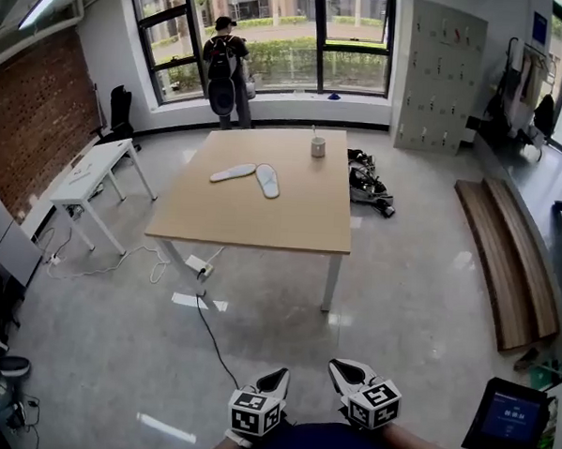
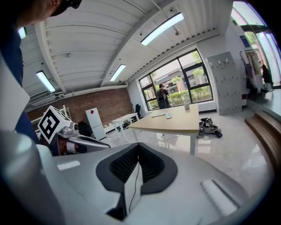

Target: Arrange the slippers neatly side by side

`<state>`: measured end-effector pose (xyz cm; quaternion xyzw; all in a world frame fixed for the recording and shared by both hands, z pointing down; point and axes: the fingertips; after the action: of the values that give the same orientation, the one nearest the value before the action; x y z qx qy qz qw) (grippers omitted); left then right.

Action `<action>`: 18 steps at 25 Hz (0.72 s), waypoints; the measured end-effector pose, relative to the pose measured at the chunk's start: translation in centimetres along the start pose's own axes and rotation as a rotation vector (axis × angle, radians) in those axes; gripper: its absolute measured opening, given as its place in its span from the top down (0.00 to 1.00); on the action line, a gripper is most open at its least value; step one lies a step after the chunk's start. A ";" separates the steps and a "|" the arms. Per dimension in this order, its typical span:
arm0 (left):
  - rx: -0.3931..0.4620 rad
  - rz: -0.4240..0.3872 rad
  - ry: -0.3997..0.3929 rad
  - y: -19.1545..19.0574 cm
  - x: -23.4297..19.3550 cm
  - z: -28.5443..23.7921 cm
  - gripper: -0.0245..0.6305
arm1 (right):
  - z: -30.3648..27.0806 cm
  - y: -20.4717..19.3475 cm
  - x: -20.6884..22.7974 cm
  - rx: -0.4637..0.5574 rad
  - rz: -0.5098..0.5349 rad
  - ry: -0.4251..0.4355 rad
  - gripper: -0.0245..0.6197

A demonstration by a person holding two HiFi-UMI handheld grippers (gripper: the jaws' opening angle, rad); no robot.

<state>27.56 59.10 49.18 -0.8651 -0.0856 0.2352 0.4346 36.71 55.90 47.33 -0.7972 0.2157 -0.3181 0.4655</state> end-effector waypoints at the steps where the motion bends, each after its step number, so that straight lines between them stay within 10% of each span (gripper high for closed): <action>1: -0.012 -0.018 -0.035 0.7 0.0 -0.7 0.96 | 0.1 0.4 0.7 0.009 -0.013 -0.040 0.95; 9: -0.094 -0.115 -0.258 2.8 -1.2 -4.6 0.96 | -0.3 1.0 3.6 0.077 -0.119 -0.318 0.95; 18: -0.117 -0.092 -0.342 3.3 -5.7 -4.1 0.96 | -4.1 0.7 0.8 0.033 -0.120 -0.377 0.95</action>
<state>24.39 52.20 50.57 -0.8316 -0.2114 0.3531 0.3729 34.28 52.59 48.47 -0.8464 0.0714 -0.1938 0.4908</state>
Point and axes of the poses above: the fingertips, and each gripper's own axes: z backward along the fingers, x to its right, y out of its top, and after that the axes turned 4 degrees about -y, right-handed
